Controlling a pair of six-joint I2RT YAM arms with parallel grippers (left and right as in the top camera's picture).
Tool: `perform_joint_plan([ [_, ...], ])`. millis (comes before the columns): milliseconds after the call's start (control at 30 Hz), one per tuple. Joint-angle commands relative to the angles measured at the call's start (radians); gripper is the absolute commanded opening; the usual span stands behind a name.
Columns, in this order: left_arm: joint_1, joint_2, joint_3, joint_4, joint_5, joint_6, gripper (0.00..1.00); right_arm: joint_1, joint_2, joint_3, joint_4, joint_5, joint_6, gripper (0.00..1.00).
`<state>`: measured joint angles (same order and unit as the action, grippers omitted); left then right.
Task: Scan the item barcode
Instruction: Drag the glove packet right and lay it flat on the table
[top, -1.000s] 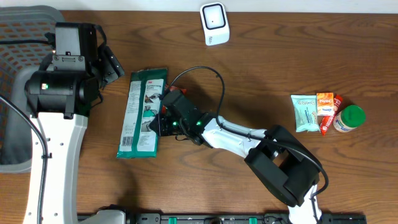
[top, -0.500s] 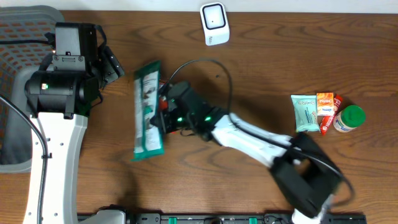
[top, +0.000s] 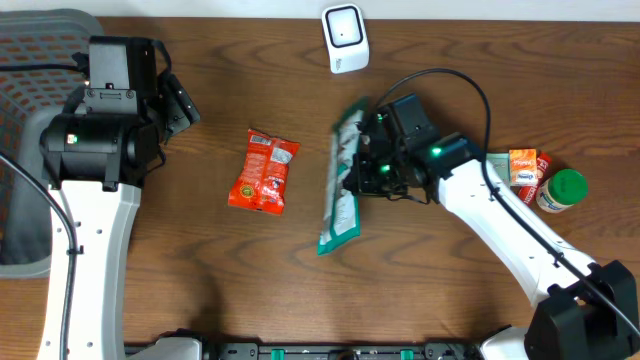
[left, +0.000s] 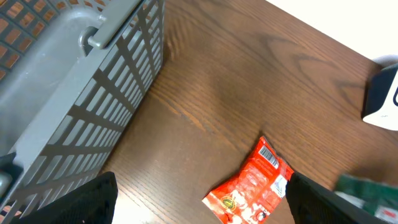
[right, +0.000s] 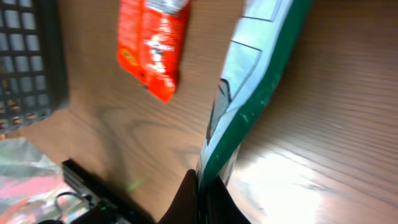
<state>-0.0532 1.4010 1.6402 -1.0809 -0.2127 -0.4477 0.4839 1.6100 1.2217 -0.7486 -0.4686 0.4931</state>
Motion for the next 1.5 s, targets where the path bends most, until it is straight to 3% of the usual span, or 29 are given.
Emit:
perform_joint_plan([
  [0,0.004,0.004,0.016,-0.002,-0.013,0.002,0.87,-0.020,-0.009,-0.050,-0.001,0.039,-0.072,0.01],
  [300,0.004,0.004,0.016,-0.002,-0.013,0.002,0.87,-0.020,-0.008,-0.229,0.095,0.082,-0.072,0.04],
  [367,0.004,0.004,0.016,-0.002,-0.013,0.002,0.87,-0.020,-0.008,-0.250,0.087,0.120,-0.072,0.16],
  [500,0.004,0.004,0.016,-0.002,-0.013,0.002,0.87,-0.021,-0.010,-0.253,0.029,0.229,-0.082,0.62],
  [533,0.004,0.004,0.016,-0.003,-0.013,0.002,0.87,-0.021,-0.011,-0.252,0.030,0.228,-0.094,0.69],
  [733,0.004,0.004,0.016,-0.002,-0.013,0.002,0.87,-0.040,-0.011,-0.206,-0.004,0.227,-0.117,0.91],
  [1033,0.004,0.004,0.016,-0.002,-0.013,0.002,0.87,-0.129,-0.011,-0.195,-0.002,0.161,-0.116,0.95],
  [1467,0.004,0.004,0.016,-0.002,-0.013,0.002,0.87,-0.127,-0.011,-0.195,-0.003,0.165,-0.116,0.99],
])
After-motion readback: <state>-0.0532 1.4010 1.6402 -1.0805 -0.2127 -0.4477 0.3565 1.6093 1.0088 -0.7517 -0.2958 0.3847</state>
